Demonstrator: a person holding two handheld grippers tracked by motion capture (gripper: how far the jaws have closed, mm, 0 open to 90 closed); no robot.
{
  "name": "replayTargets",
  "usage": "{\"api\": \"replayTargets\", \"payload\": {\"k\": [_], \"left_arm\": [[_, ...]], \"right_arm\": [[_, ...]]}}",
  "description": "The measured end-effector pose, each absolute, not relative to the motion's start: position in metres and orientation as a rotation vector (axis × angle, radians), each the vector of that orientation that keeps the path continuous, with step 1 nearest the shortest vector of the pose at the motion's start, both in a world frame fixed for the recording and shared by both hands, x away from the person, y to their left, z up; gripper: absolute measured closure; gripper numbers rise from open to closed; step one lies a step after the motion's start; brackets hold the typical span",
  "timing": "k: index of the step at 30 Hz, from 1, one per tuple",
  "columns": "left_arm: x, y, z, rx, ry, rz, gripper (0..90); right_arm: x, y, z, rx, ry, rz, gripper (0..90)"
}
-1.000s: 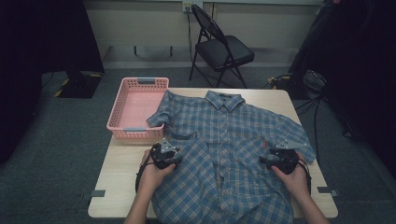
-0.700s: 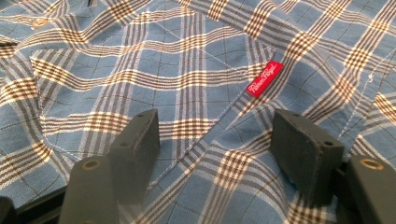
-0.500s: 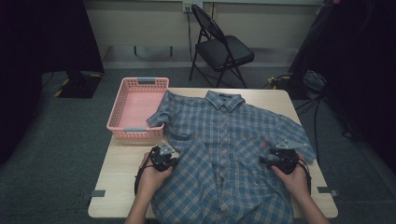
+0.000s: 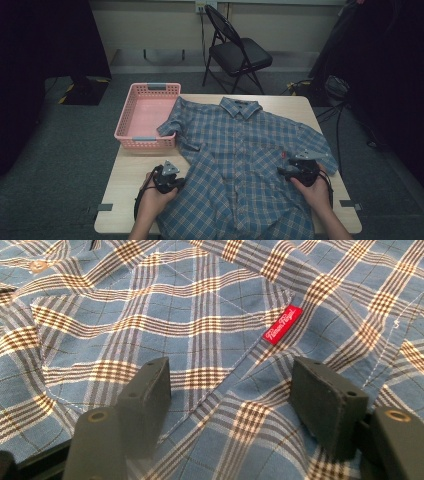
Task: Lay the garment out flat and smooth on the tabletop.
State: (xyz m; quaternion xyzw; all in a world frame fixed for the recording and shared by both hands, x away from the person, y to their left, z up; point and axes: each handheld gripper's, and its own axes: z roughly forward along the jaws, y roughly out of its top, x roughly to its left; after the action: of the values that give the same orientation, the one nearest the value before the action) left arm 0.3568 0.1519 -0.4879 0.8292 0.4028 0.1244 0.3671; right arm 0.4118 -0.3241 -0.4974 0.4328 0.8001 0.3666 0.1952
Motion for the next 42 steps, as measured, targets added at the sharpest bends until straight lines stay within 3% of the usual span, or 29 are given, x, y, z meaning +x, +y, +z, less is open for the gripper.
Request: {"api": "replayTargets", "payload": {"k": [1, 3, 5, 9, 12, 18, 24, 29, 42], "left_arm": [[0.359, 0.151, -0.488, 2.096, 1.027, 0.346, 80.5], [0.363, 0.15, -0.484, 2.061, 1.02, 0.389, 56.5], [0.373, 0.148, -0.476, 2.021, 1.011, 0.42, 43.6], [0.393, 0.133, -0.47, 2.048, 0.975, 0.411, 40.8], [0.405, 0.123, -0.474, 2.076, 0.95, 0.399, 44.1], [0.416, 0.118, -0.485, 2.157, 0.969, 0.371, 66.5], [0.411, 0.124, -0.488, 2.172, 0.973, 0.349, 83.4], [0.406, 0.128, -0.49, 2.151, 0.976, 0.363, 88.0], [0.362, 0.159, -0.488, 2.154, 1.048, 0.396, 88.0]], "right_arm": [[0.412, -0.324, -0.497, 1.213, 2.243, 1.027, 32.4], [0.412, -0.324, -0.497, 1.213, 2.242, 1.027, 32.4], [0.412, -0.324, -0.497, 1.213, 2.242, 1.027, 32.4], [0.412, -0.324, -0.497, 1.213, 2.242, 1.027, 32.4], [0.412, -0.324, -0.497, 1.214, 2.242, 1.027, 32.4], [0.412, -0.324, -0.497, 1.214, 2.242, 1.028, 32.4], [0.412, -0.324, -0.497, 1.214, 2.242, 1.028, 32.4], [0.412, -0.324, -0.497, 1.213, 2.242, 1.027, 32.4], [0.412, -0.324, -0.497, 1.213, 2.242, 1.027, 32.4]]}}
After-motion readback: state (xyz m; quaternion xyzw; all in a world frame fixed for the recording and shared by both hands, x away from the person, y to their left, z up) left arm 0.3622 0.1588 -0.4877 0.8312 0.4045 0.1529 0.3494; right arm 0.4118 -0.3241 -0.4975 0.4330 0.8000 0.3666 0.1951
